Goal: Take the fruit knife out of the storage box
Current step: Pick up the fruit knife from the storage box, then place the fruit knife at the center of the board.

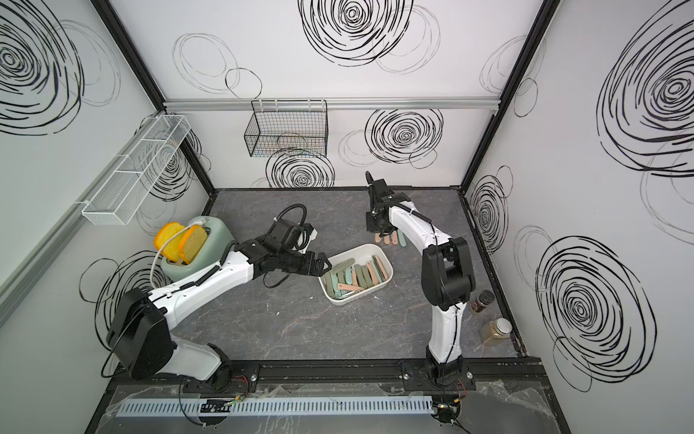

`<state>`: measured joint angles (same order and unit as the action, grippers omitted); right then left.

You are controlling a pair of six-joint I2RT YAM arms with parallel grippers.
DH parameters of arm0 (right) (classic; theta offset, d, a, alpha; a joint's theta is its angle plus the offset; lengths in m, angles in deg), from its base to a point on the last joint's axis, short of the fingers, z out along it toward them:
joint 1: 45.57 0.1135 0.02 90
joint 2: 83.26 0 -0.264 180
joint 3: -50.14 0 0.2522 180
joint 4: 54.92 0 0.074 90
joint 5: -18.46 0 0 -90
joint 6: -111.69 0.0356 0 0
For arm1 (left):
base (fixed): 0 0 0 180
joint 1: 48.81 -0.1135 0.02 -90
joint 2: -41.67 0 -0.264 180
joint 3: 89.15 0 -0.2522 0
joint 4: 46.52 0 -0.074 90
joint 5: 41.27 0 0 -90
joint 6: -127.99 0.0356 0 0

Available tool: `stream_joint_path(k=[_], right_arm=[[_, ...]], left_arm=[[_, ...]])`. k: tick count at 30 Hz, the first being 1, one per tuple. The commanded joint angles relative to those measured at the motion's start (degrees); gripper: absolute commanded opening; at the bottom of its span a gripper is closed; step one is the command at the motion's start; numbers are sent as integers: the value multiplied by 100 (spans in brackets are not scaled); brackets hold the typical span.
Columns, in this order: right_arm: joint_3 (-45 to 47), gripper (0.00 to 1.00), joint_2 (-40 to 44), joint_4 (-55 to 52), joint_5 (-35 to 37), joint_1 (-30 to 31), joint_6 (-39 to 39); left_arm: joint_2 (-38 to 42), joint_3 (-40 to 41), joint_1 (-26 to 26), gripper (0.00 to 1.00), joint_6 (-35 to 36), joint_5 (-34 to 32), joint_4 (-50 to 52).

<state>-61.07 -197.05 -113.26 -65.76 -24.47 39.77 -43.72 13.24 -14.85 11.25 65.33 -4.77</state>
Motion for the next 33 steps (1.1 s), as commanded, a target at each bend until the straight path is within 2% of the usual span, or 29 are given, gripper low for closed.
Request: stream_joint_path(k=[1,9,20,33], right_arm=[[-381,23,-357,-96,-113,-140,-115],[-1000,23,-1191,-106,-234,-355,-243],[-1288,24,-1750,-85,-391,-513,-392],[-1468,36,-1913,-192,-437,-555,-441]], left_arm=[[-207,-305,-47,98,90,59,-132],[-548,-732,-47,98,116,106,-40],[-690,-690,-85,98,204,141,7],[-683,-659,-121,98,204,186,40]])
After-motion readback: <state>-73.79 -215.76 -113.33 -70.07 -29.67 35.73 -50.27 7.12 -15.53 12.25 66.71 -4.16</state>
